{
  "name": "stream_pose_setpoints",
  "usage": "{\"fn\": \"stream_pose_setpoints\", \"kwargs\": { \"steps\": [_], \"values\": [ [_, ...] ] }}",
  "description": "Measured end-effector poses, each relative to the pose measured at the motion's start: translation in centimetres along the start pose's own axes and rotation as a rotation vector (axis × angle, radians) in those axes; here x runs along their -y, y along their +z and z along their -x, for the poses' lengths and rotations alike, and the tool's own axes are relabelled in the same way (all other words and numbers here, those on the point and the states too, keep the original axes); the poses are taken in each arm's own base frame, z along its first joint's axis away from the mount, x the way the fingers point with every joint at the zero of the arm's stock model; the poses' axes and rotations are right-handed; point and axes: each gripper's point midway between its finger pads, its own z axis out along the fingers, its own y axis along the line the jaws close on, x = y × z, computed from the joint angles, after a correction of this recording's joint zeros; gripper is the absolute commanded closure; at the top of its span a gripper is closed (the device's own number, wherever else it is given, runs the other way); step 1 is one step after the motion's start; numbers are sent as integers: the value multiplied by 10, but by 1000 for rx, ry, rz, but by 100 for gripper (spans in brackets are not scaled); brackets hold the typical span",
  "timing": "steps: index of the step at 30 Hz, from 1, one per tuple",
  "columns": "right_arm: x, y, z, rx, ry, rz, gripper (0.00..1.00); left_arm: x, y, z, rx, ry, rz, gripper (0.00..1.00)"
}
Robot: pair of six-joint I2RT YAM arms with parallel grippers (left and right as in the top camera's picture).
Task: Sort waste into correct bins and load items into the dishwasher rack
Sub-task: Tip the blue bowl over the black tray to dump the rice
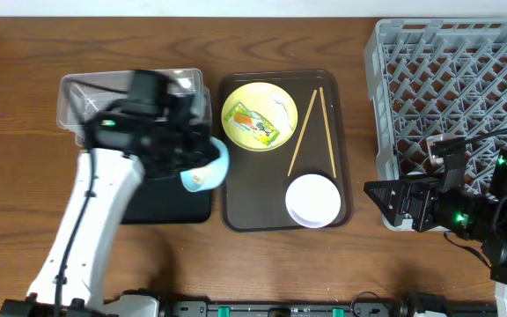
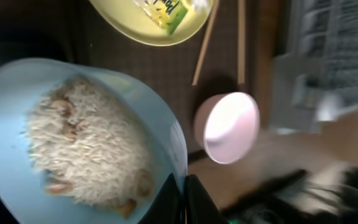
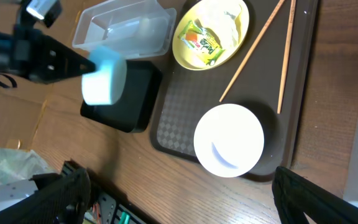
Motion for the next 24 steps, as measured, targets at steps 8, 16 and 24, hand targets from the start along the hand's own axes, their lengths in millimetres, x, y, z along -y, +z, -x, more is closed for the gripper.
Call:
{"fn": "stream_pose_setpoints", "kwargs": {
  "steps": [8,16,24],
  "values": [
    [0,0,0,0,0,0,9,-37,-19,-5,31,-103,-374,94],
    [0,0,-1,-2,2,0,9,-52,-28,3,113,-169,-632,94],
    [0,0,-2,-9,8,0,8,-63,-28,10,147,-165,-651,94]
  ]
}}
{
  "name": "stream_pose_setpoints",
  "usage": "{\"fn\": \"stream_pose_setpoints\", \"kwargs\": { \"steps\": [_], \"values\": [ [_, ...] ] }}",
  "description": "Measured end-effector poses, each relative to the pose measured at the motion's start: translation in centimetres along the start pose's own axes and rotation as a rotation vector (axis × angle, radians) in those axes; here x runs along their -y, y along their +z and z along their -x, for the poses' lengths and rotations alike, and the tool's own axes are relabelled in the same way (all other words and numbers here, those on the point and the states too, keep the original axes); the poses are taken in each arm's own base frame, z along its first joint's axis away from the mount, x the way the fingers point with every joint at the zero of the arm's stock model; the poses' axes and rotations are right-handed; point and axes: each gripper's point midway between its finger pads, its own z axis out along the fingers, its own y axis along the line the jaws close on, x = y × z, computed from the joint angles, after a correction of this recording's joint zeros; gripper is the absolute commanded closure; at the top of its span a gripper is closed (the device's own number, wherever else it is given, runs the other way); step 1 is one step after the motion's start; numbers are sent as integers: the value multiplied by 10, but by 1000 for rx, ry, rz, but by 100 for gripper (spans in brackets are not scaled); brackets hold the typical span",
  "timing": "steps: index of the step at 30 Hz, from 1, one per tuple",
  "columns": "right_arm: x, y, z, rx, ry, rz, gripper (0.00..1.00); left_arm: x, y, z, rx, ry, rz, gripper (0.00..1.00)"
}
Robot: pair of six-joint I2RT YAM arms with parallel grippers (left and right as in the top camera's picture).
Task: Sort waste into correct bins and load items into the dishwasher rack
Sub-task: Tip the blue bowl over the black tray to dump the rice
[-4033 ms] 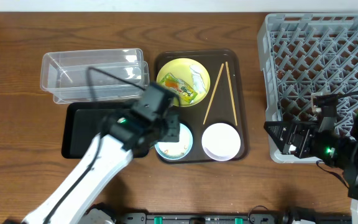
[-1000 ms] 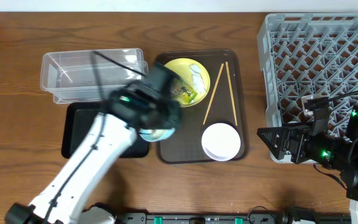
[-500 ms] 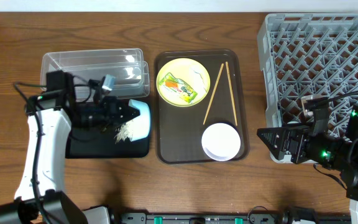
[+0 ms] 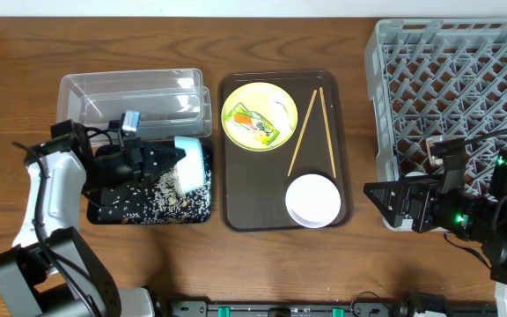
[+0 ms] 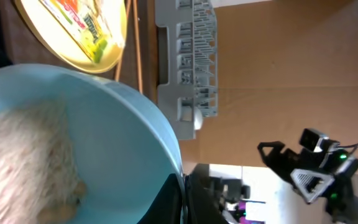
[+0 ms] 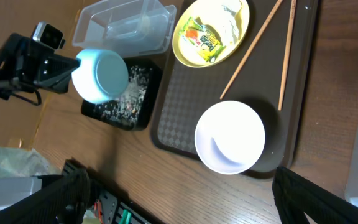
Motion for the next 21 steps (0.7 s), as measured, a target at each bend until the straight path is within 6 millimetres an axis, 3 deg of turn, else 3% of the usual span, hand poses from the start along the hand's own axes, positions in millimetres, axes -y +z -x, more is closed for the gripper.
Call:
{"fn": "stream_pose_setpoints", "kwargs": {
  "steps": [3,21],
  "values": [
    [0,0,0,-1,1,0,8,-6,0,2,0,-21,0,94],
    [0,0,-2,-6,5,0,8,4,-12,17,74,-100,-139,94]
  ]
}}
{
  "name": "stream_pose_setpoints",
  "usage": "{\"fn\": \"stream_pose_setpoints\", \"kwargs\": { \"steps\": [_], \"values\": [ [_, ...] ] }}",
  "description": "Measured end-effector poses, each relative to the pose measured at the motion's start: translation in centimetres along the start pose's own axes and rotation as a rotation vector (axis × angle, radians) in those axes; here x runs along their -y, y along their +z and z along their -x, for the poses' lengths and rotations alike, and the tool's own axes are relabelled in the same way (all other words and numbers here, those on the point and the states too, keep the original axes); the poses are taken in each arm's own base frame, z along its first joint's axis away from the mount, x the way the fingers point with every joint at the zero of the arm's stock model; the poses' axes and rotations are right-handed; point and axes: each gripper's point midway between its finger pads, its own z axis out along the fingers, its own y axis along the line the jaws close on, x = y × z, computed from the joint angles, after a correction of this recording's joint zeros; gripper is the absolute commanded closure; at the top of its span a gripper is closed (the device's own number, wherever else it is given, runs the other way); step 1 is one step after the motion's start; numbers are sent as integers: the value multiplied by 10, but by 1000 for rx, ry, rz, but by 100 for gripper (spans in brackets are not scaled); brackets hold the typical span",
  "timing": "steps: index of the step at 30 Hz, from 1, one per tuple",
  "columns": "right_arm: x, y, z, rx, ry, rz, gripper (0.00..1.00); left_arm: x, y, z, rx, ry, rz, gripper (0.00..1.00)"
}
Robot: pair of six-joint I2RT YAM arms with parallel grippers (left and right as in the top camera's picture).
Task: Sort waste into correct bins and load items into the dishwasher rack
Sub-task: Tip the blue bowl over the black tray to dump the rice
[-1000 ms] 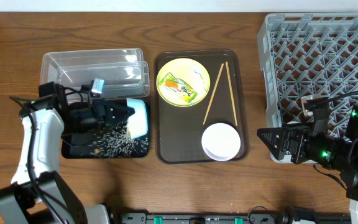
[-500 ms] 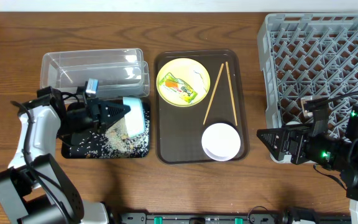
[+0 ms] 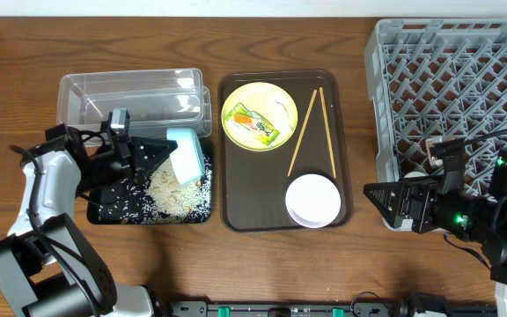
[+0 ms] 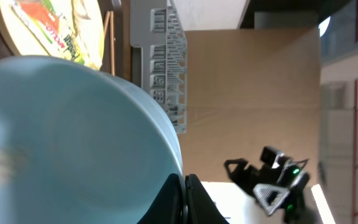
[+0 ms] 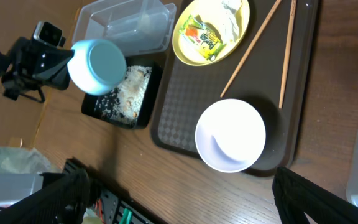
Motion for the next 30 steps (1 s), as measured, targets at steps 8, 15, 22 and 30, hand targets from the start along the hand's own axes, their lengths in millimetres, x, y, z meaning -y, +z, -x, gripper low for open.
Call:
{"fn": "stream_pose_setpoints", "kwargs": {
  "steps": [8,15,22,30],
  "values": [
    [0,0,-1,-2,2,0,8,-4,-4,-6,6,-110,3,94],
    [0,0,-1,-2,2,0,8,-14,-4,-13,-13,-118,62,94],
    [-1,0,-1,-5,-1,2,8,-34,-5,-21,-52,-93,186,94],
    [-1,1,0,0,-8,4,7,-34,6,-42,-117,88,465,94]
  ]
}}
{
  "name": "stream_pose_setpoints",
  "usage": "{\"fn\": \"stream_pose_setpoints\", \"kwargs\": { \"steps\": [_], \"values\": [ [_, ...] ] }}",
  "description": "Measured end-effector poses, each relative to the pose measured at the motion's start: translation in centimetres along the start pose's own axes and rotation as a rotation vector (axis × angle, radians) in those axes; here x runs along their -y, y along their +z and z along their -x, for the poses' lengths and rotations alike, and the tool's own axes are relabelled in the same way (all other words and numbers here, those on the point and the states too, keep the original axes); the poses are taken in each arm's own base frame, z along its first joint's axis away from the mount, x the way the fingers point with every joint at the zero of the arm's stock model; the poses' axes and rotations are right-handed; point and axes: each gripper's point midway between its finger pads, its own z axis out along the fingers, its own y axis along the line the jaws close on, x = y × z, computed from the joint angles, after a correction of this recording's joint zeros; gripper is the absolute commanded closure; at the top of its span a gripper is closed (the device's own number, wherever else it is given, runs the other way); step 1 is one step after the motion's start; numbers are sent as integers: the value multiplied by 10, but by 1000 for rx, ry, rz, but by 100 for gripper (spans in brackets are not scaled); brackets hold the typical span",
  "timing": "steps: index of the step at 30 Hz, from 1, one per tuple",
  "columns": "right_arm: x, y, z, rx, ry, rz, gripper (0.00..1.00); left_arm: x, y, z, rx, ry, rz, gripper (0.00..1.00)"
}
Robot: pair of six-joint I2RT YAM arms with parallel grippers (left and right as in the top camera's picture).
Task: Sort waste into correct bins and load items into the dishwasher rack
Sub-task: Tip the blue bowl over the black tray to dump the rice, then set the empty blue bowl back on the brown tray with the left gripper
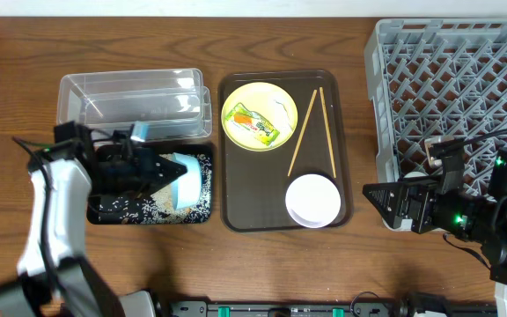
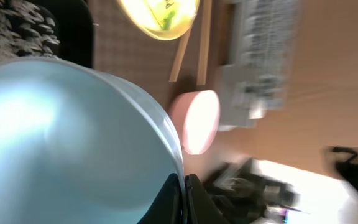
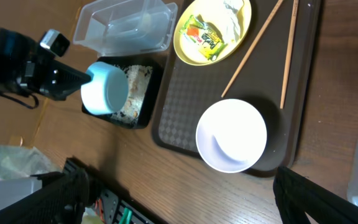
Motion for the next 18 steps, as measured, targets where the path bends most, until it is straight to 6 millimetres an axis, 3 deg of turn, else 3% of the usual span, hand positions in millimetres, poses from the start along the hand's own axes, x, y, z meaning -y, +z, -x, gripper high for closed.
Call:
{"fn": "stream_pose_setpoints", "kwargs": {
  "steps": [4,9,14,18],
  "values": [
    [0,0,1,2,-2,0,7,16,13,-16,-3,113,191,94],
    [0,0,1,2,-2,0,7,31,47,-40,-25,259,414,94],
    [1,0,1,4,-3,-4,7,33,90,-53,-29,412,586,94],
    [3,0,1,4,-3,-17,6,22,121,-60,-38,503,712,92]
  ]
}}
